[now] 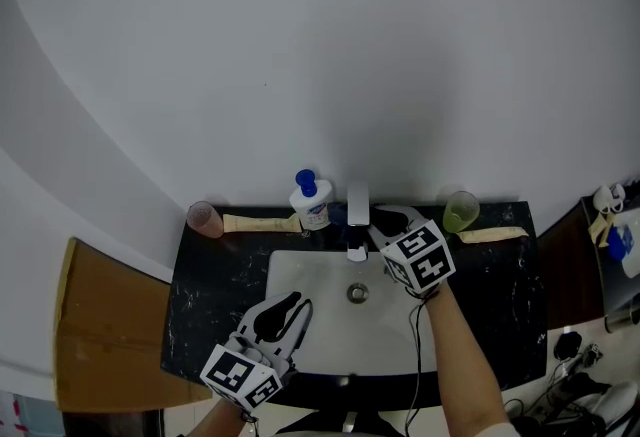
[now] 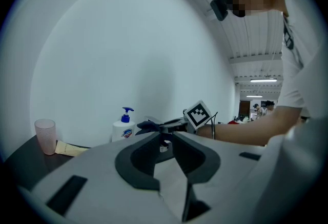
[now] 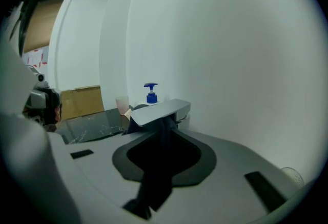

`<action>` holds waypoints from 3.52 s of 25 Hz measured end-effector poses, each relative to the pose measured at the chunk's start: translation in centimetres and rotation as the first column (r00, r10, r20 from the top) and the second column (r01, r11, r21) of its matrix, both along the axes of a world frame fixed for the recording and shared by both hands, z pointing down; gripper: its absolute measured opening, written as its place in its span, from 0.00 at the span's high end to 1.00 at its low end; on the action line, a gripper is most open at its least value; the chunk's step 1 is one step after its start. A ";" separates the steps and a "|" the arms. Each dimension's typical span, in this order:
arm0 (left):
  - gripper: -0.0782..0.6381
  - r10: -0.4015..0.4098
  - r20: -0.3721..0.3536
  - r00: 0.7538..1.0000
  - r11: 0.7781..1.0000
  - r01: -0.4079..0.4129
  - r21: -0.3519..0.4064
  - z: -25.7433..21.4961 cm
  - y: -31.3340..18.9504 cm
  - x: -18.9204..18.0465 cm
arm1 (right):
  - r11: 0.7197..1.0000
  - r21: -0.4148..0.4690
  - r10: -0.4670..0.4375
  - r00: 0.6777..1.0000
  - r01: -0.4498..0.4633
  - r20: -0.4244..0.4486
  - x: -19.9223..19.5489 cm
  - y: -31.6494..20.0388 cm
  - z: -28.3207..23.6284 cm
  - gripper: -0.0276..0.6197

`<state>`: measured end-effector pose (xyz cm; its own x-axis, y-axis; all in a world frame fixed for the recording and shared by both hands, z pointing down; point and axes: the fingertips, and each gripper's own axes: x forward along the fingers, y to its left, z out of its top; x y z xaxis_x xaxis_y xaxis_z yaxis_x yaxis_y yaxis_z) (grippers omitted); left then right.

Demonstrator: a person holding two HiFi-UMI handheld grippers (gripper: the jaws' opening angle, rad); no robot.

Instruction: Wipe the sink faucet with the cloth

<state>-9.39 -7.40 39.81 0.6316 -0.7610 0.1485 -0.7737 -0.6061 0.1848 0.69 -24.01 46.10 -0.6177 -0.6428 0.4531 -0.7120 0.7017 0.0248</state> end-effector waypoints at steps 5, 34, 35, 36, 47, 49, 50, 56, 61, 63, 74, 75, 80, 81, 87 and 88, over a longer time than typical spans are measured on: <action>0.78 0.002 0.001 1.000 1.000 -0.002 0.003 -0.7 -0.2 0.4 | 0.998 -0.005 0.064 0.997 -0.064 0.051 3.1 0.6 0.0 0.85; 0.78 0.002 -0.014 1.000 1.000 -0.002 -0.004 -0.4 -0.3 0.3 | 1.000 0.022 0.015 0.999 -0.016 0.029 3.6 2.1 -0.7 0.85; 0.78 0.003 -0.014 1.000 1.000 -0.003 -0.006 -0.3 -0.3 0.3 | 0.999 0.028 -0.030 0.999 0.029 0.033 2.6 2.7 -1.1 0.85; 0.78 0.003 -0.013 1.000 1.000 -0.003 -0.007 -0.3 -0.3 0.4 | 0.997 0.034 -0.066 0.998 0.065 0.022 1.5 3.1 -1.2 0.85; 0.78 0.002 -0.022 1.000 1.000 -0.002 0.004 -0.9 -0.4 0.5 | 0.981 -0.029 0.191 0.981 -0.192 -0.029 6.6 0.1 2.5 0.85; 0.78 -0.002 -0.020 1.000 1.000 0.002 -0.001 -0.7 -0.3 0.3 | 0.978 -0.068 0.199 0.980 -0.198 0.014 7.2 1.5 3.7 0.85; 0.78 -0.004 -0.019 1.000 1.000 0.004 -0.003 -0.6 -0.2 0.3 | 0.977 -0.095 0.199 0.978 -0.193 0.057 7.1 2.4 4.2 0.85; 0.78 -0.003 -0.010 1.000 1.000 0.003 -0.005 -0.6 -0.1 0.1 | 0.959 -0.162 0.253 0.961 -0.234 0.114 6.5 4.1 7.0 0.85; 0.78 -0.005 0.004 1.000 1.000 0.005 -0.010 -0.2 0.2 0.0 | 0.984 -0.174 0.016 0.988 -0.043 -0.154 3.0 3.4 9.8 0.85; 0.78 -0.009 0.009 1.000 1.000 0.009 -0.015 0.1 0.3 -0.3 | 0.982 -0.188 -0.063 0.981 0.028 -0.185 1.3 3.0 10.3 0.85; 0.78 -0.040 0.022 0.999 0.999 0.041 -0.029 0.7 -0.6 -2.0 | 0.998 -0.035 -0.053 0.996 0.056 0.077 0.7 1.5 6.2 0.85; 0.78 -0.039 0.021 0.999 0.999 0.040 -0.031 0.8 -0.7 -1.9 | 0.999 -0.010 -0.044 0.993 0.045 0.108 1.1 1.7 5.3 0.85; 0.78 -0.029 0.017 0.999 0.999 0.030 -0.035 0.8 -1.1 -1.3 | 0.995 -0.069 -0.064 0.996 0.068 0.065 0.6 1.7 8.0 0.85; 0.78 -0.026 0.016 1.000 0.999 0.026 -0.034 0.8 -1.1 -1.2 | 0.992 -0.093 -0.079 0.996 0.083 0.044 0.2 1.7 9.0 0.85; 0.78 -0.029 0.020 0.999 0.999 0.029 -0.025 0.5 -1.3 -1.5 | 0.995 0.054 -0.088 0.996 0.087 0.014 0.1 1.8 6.2 0.85; 0.78 -0.030 0.020 0.999 0.999 0.031 -0.025 0.4 -1.2 -1.6 | 0.991 0.109 -0.075 0.997 0.075 0.002 0.6 1.9 5.2 0.85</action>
<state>-10.98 -8.62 40.26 0.6050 -0.7756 0.1801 -0.7952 -0.5775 0.1847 1.28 -22.13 51.28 -0.6683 -0.6400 0.3791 -0.6580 0.7464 0.1001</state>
